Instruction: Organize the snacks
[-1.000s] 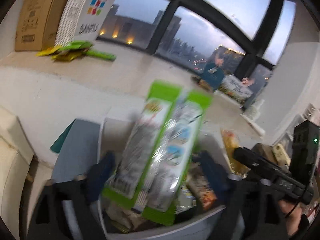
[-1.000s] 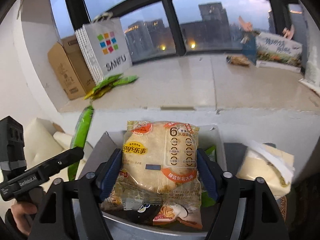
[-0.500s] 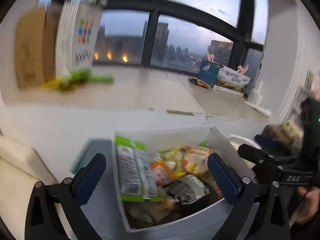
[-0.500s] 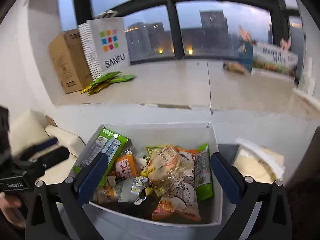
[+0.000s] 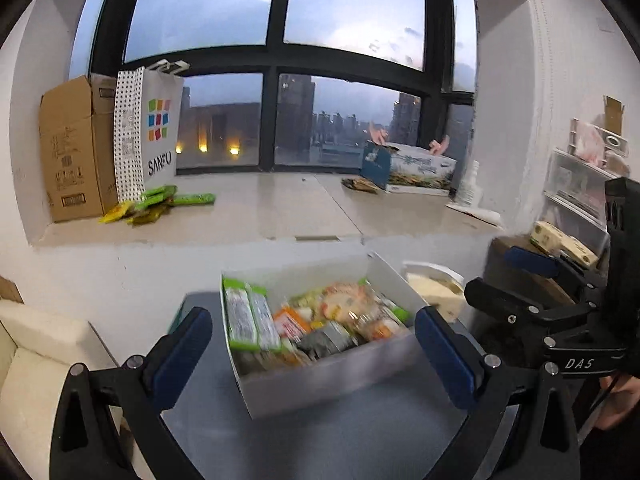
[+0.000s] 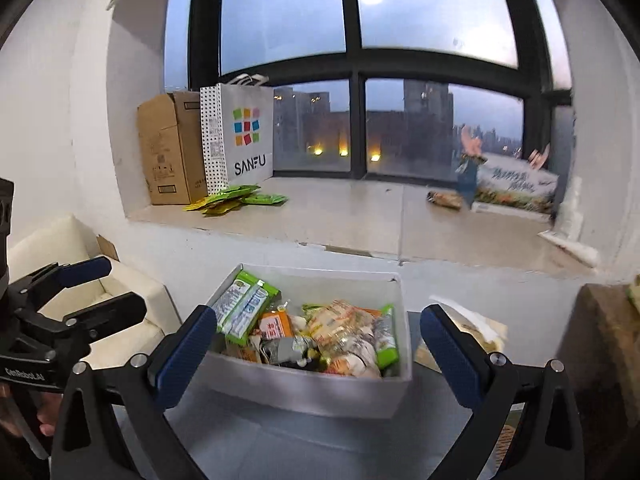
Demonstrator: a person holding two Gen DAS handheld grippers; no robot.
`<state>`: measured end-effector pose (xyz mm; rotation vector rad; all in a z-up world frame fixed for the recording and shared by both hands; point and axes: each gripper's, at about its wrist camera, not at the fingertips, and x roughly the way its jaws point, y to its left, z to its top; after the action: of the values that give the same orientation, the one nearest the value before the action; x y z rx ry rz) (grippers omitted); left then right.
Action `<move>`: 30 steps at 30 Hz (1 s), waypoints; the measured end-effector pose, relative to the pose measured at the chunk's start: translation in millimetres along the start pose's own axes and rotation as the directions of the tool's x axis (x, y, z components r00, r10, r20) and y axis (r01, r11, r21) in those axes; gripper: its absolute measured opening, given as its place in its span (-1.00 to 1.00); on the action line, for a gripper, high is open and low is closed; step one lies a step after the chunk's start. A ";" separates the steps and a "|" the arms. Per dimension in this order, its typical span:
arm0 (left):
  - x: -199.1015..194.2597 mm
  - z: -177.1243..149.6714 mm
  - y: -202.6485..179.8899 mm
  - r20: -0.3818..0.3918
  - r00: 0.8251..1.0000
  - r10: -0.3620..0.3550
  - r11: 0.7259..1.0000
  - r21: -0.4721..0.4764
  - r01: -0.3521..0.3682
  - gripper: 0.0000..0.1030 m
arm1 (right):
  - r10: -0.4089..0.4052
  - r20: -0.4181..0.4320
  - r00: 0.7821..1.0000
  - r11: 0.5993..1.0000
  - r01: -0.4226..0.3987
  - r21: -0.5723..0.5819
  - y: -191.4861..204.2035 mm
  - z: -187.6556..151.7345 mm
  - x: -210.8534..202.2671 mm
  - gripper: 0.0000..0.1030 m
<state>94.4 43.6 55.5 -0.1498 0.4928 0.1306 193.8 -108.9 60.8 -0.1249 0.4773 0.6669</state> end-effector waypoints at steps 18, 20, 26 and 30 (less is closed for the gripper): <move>-58.6 -56.6 -23.2 -0.085 0.996 -0.019 0.999 -0.032 0.016 1.00 | -0.028 -0.105 0.994 0.995 0.038 0.093 9.8 -65.6 -78.4 1.00; -56.6 -55.6 -23.6 -0.093 0.996 -0.019 0.999 -0.033 0.016 1.00 | -0.028 -0.105 0.994 0.994 0.039 0.102 8.2 -64.8 -78.6 1.00; -56.1 -53.2 -28.1 -0.092 0.995 -0.022 1.000 -0.015 0.021 1.00 | -0.021 -0.107 0.994 0.994 0.032 0.101 9.0 -65.5 -79.6 1.00; -56.3 -53.5 -27.3 -0.094 0.995 -0.021 1.000 -0.016 0.020 1.00 | -0.018 -0.104 0.994 0.994 0.028 0.102 8.5 -64.8 -80.3 1.00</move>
<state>24.9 2.5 38.9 -0.1762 0.5847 0.1075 108.7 -164.5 41.0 -0.0675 0.6076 0.6141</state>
